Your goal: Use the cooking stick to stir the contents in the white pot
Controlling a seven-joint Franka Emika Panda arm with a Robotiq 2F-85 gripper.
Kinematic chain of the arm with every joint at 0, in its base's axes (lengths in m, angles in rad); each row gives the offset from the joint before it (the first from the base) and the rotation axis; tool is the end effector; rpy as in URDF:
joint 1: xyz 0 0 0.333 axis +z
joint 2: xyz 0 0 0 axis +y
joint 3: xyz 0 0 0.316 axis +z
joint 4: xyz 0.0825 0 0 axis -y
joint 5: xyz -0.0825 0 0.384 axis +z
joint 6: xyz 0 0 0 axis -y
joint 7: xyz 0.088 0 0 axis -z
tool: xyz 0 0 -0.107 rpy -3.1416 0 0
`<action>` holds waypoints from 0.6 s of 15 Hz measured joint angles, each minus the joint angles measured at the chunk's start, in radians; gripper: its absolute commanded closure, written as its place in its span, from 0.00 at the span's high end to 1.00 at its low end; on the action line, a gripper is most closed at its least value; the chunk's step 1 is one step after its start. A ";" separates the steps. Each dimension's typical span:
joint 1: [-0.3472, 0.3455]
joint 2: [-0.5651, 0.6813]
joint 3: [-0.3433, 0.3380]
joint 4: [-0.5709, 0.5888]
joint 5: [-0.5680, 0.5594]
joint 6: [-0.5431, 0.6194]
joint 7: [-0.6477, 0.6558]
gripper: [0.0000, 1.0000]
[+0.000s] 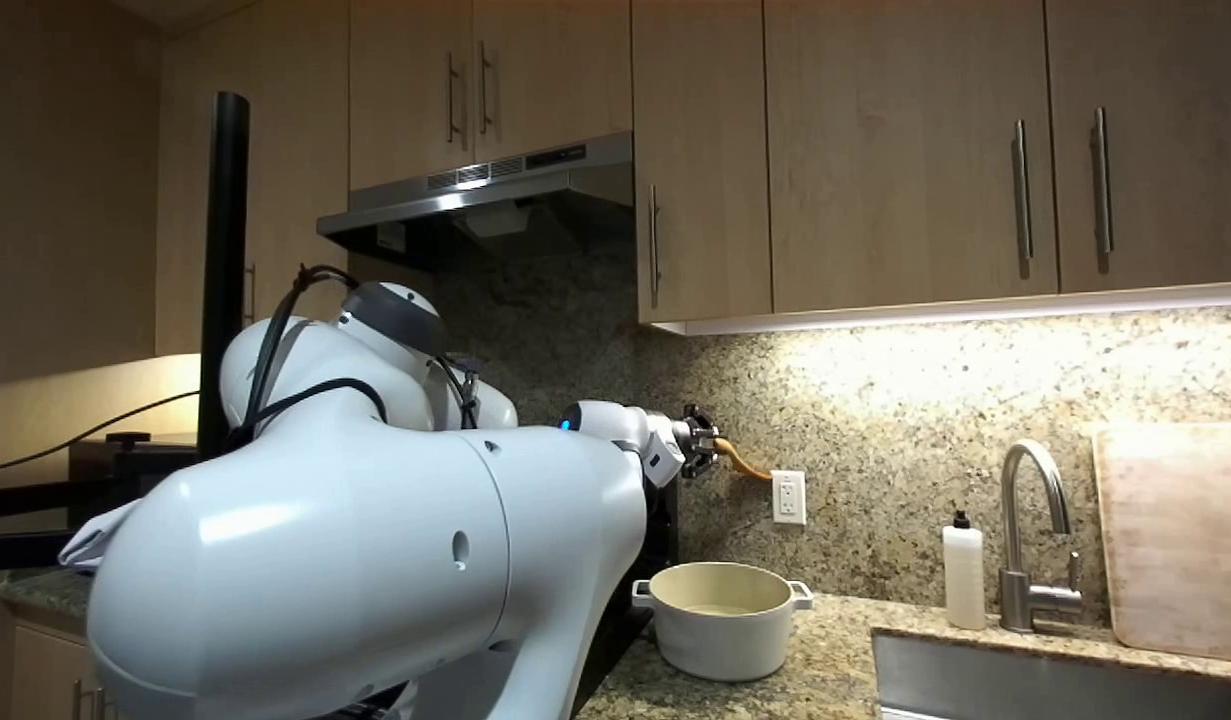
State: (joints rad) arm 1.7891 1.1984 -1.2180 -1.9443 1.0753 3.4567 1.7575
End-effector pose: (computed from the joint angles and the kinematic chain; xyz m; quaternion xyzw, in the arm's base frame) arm 0.4839 0.4080 0.3436 -0.5558 0.5111 -0.4620 0.4653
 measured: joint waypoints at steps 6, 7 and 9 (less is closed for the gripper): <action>0.075 0.041 -0.137 -0.041 -0.001 0.001 0.185 0.06; 0.078 0.045 -0.151 -0.049 -0.001 0.001 0.209 0.06; 0.084 0.052 -0.173 -0.068 -0.001 0.001 0.253 0.06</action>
State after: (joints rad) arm 1.8736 1.2500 -1.3908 -2.0125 1.0739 3.4573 2.0101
